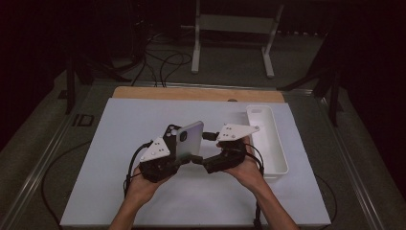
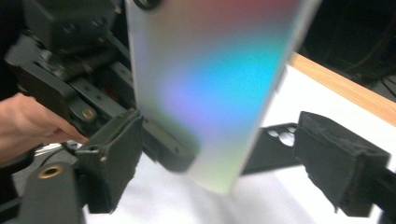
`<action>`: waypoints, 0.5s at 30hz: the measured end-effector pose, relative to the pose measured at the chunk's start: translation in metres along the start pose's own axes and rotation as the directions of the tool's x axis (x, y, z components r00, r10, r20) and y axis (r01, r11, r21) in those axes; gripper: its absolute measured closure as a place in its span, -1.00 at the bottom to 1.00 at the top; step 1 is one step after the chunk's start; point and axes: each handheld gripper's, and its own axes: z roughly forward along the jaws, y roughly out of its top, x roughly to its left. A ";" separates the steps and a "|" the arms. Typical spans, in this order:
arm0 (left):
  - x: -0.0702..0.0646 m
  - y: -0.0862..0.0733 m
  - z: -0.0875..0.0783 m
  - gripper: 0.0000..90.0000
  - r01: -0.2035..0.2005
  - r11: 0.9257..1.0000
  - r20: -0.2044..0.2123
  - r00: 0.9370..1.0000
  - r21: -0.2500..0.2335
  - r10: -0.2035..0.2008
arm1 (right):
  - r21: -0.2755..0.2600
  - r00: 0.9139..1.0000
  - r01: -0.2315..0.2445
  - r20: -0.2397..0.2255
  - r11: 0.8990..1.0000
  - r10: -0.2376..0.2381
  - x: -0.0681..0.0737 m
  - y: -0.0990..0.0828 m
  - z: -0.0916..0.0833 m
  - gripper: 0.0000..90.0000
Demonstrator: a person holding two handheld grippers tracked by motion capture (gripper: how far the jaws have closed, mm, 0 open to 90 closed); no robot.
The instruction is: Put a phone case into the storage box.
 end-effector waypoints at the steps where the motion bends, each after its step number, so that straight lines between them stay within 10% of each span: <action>1: 0.001 0.000 0.000 0.91 0.004 1.000 -0.006 1.000 0.001 -0.004 | 0.002 1.000 -0.002 0.003 1.000 0.002 -0.001 -0.001 0.000 -0.69; 15: -0.002 -0.003 0.003 0.91 0.009 1.000 -0.142 0.990 0.018 -0.006 | -0.025 0.994 -0.073 0.081 0.997 0.075 0.000 0.001 0.001 -0.82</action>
